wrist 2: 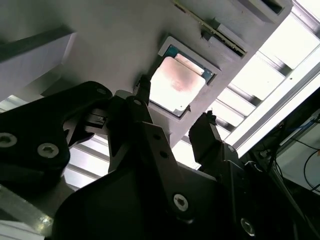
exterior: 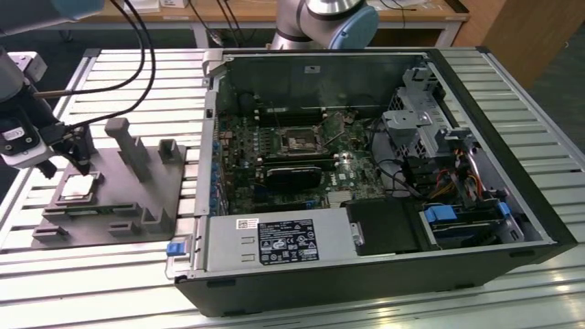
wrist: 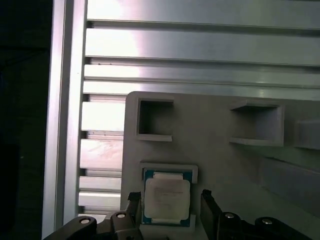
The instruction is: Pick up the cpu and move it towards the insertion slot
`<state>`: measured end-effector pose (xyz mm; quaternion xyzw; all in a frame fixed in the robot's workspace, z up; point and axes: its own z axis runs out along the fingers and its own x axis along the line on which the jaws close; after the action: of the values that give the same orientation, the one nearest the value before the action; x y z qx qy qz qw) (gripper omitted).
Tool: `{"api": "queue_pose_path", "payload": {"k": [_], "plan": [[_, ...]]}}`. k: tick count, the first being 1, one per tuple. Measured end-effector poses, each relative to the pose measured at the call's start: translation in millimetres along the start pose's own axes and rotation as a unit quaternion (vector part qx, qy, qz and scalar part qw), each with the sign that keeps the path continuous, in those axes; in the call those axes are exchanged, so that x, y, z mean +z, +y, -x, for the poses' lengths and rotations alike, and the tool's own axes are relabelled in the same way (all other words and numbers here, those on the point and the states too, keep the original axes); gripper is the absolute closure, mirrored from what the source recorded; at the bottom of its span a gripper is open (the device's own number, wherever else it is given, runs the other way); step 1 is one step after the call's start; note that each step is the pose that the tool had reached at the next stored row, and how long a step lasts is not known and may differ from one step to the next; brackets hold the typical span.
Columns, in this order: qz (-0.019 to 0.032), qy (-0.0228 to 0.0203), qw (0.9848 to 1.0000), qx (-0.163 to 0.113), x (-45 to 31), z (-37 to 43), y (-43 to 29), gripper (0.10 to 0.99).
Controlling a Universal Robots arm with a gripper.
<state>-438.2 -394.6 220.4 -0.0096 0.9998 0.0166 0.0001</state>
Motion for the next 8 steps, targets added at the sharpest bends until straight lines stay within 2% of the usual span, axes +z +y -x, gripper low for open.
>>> {"api": "queue_pose_path", "payload": {"k": [5, 8], "plan": [[0.0, -0.0014, 1.0, 0.0, 7.7, -1.0, -2.0, 0.494], [0.0, -0.0018, 1.0, 0.0, 9.8, -1.1, -2.7, 0.494]]}}
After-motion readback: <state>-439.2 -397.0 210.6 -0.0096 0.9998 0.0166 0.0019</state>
